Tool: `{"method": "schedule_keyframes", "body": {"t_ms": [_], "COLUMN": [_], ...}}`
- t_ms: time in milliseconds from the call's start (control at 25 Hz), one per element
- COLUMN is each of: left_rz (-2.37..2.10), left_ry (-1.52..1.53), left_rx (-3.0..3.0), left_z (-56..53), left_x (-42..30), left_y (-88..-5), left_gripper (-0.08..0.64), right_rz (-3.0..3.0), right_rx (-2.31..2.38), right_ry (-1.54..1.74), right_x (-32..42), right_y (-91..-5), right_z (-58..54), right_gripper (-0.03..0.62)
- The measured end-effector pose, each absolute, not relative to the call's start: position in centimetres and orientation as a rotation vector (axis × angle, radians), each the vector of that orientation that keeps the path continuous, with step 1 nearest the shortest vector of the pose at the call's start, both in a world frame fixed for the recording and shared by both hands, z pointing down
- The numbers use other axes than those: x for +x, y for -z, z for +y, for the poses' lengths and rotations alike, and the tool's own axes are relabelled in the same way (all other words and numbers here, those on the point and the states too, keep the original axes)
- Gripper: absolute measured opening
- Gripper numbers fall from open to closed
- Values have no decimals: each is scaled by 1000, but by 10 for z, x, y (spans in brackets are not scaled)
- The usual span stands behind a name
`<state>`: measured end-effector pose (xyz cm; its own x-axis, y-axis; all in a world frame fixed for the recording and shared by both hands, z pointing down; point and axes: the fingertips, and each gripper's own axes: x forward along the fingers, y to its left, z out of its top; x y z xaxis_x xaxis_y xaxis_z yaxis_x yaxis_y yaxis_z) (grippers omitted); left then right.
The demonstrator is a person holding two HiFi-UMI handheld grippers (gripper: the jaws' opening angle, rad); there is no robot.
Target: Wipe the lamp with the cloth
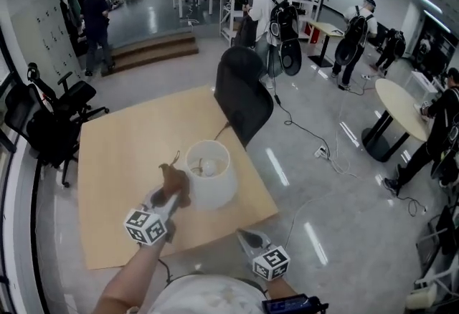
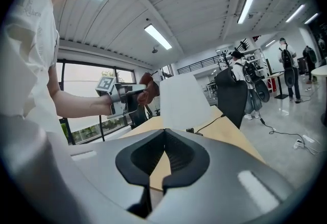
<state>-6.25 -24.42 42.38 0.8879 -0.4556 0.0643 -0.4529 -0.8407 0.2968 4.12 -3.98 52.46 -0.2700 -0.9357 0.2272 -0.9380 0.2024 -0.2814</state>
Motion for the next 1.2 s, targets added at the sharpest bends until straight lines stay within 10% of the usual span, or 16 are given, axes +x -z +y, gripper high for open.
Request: {"method": "schedule_keyframes", "body": {"t_ms": [1200], "left_rz": [-1009], "left_ry": [7], "left_rx": [2705], "left_z": [-258], "left_x": [-29], "left_y": [-442], "left_gripper": [146], "right_rz": [-2582], "right_rx": [1719], "right_ry": [-608], "right_x": [121], "right_y": [-545], "right_z": [-44], "right_gripper": [12]}}
